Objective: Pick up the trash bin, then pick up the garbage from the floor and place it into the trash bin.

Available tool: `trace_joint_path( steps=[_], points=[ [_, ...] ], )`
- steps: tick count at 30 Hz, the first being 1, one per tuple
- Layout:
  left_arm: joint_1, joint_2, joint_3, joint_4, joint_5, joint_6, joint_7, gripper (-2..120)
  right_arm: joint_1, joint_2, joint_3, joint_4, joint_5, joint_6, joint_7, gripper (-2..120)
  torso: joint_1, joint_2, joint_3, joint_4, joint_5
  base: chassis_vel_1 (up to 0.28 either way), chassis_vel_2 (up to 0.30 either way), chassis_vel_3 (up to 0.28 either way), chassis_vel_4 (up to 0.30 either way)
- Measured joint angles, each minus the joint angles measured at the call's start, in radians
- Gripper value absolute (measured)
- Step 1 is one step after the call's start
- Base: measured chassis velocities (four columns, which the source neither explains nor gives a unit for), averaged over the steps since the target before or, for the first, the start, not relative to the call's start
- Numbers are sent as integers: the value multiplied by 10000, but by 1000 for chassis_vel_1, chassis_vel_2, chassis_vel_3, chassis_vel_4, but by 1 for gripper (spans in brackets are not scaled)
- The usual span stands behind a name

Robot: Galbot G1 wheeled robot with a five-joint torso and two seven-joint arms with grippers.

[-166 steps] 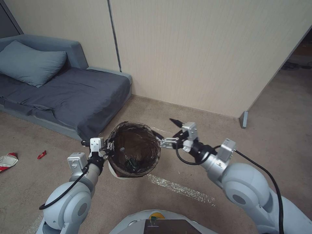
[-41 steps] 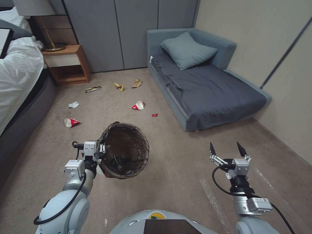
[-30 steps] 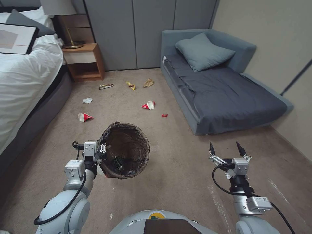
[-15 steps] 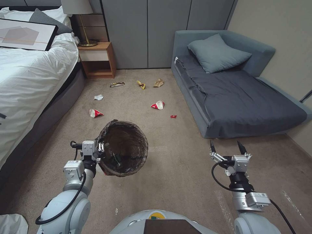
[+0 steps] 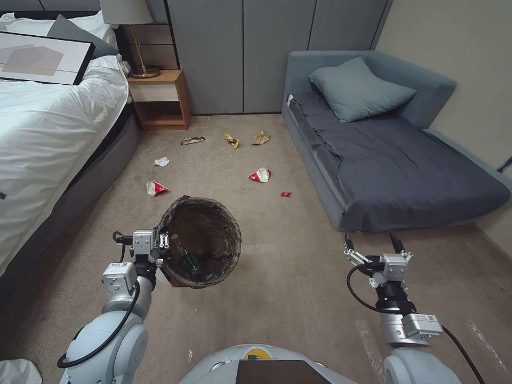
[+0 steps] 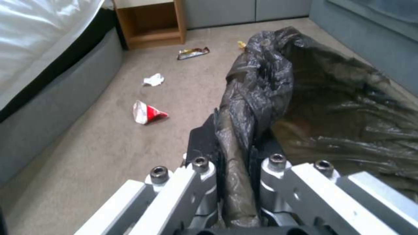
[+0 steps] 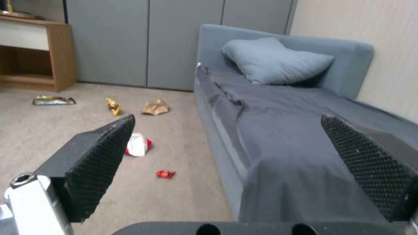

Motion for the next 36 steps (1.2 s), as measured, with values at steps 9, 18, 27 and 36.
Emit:
trace_joint_path(
  steps=[9,18,27,36],
  points=[
    [-4,14,-7,-4,-53,29,49,7,1,17,-11,-13,0,5,6,100,1,0,2,-3,-1,-135,140,137,-115],
    [-2,20,6,-27,-110,56,66,7,-1,21,-13,-23,0,34,4,100,1,0,1,-1,-1,-100,104,114,-102],
    [8,27,15,-79,-199,85,79,7,-22,26,-12,-33,0,75,4,100,0,0,0,-2,-1,-136,120,124,-122],
    [8,36,25,-108,-261,107,90,7,-29,33,-48,-35,-8,89,9,100,0,0,0,-1,-1,-112,116,116,-118]
  ],
)
